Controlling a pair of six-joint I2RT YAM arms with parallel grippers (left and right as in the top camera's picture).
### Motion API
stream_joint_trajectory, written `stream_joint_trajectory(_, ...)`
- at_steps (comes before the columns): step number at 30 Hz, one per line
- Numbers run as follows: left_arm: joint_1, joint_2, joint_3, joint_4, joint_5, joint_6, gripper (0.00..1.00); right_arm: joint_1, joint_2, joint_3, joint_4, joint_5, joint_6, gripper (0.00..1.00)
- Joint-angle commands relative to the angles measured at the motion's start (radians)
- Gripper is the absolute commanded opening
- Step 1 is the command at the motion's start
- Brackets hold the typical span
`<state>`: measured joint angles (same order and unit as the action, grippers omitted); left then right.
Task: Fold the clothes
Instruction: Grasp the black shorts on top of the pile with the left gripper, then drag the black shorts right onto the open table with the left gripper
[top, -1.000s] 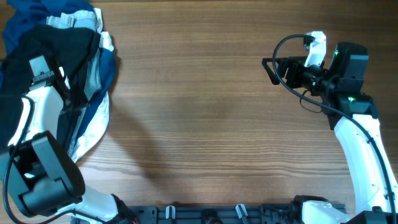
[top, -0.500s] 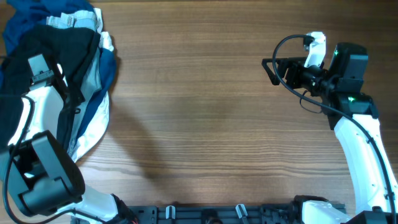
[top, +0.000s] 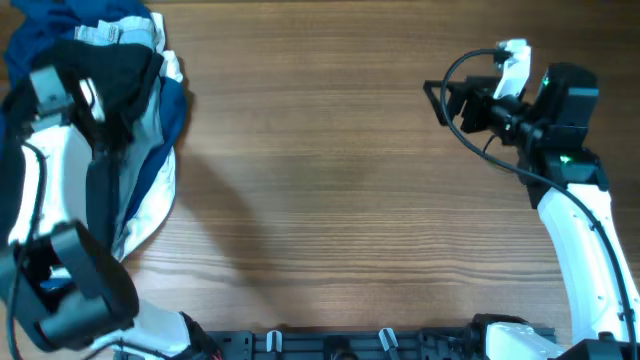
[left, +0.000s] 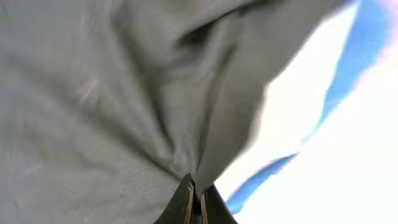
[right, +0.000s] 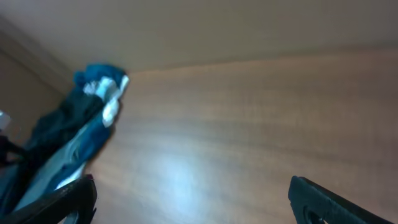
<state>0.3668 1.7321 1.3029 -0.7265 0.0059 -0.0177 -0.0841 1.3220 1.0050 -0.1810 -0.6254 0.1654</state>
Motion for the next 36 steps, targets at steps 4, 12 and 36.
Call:
stream_joint_trajectory(4, -0.349, -0.137, 0.217, 0.004, 0.245, -0.017, 0.04, -0.115, -0.146, 0.024, 0.091, -0.056, 0.048, 1.00)
stream_joint_trajectory(12, -0.802, -0.032, 0.217, 0.218, 0.186, -0.081, 0.04, -0.338, -0.277, 0.024, 0.016, -0.059, 0.082, 1.00)
stream_joint_trajectory(36, -0.561, 0.037, 0.204, -0.462, -0.423, -0.118, 0.80, -0.260, 0.092, 0.021, -0.118, -0.300, -0.063, 1.00)
